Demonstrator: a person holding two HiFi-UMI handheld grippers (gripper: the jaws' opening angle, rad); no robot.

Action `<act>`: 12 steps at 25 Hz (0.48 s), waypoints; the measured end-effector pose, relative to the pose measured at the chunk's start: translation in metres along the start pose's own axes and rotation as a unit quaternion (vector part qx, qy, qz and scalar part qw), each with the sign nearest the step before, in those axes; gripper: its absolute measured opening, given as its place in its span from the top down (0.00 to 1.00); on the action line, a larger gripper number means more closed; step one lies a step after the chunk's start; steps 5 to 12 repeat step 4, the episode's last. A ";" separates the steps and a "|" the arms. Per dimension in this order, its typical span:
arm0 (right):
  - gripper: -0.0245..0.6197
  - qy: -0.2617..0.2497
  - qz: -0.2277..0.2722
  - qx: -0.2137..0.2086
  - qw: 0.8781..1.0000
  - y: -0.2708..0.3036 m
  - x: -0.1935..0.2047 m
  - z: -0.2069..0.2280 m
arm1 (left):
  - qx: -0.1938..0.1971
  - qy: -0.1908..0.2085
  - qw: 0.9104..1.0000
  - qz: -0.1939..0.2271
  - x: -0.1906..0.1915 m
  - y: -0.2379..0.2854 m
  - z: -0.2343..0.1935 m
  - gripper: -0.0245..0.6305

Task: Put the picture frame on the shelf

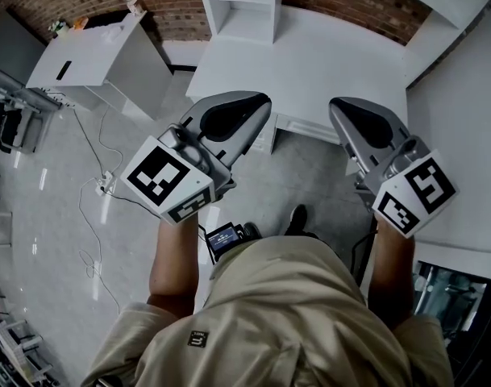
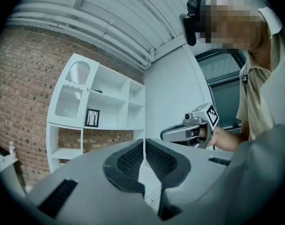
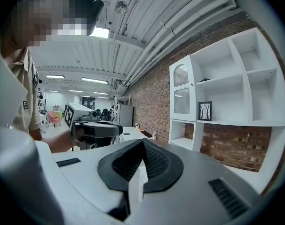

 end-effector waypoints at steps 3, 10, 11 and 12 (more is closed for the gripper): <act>0.95 -0.001 -0.001 0.006 1.000 0.005 -0.002 0.000 | 0.006 0.000 1.000 0.001 -0.002 0.001 -0.007 0.93; 0.95 -0.001 -0.002 0.008 1.000 0.006 -0.002 0.000 | 0.008 -0.001 1.000 0.001 -0.003 0.001 -0.010 0.93; 0.95 -0.001 -0.002 0.008 1.000 0.006 -0.002 0.000 | 0.008 -0.001 1.000 0.001 -0.003 0.001 -0.010 0.93; 0.95 -0.001 -0.002 0.008 1.000 0.006 -0.002 0.000 | 0.008 -0.001 1.000 0.001 -0.003 0.001 -0.010 0.93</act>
Point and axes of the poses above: the fingertips, and each gripper's own axes: y forward along the fingers, z to its right, x out of its underside, the point moved 9 cm from there along -y, backward along the fingers, and after that the axes turned 14 degrees about z, right-handed, at the moved point
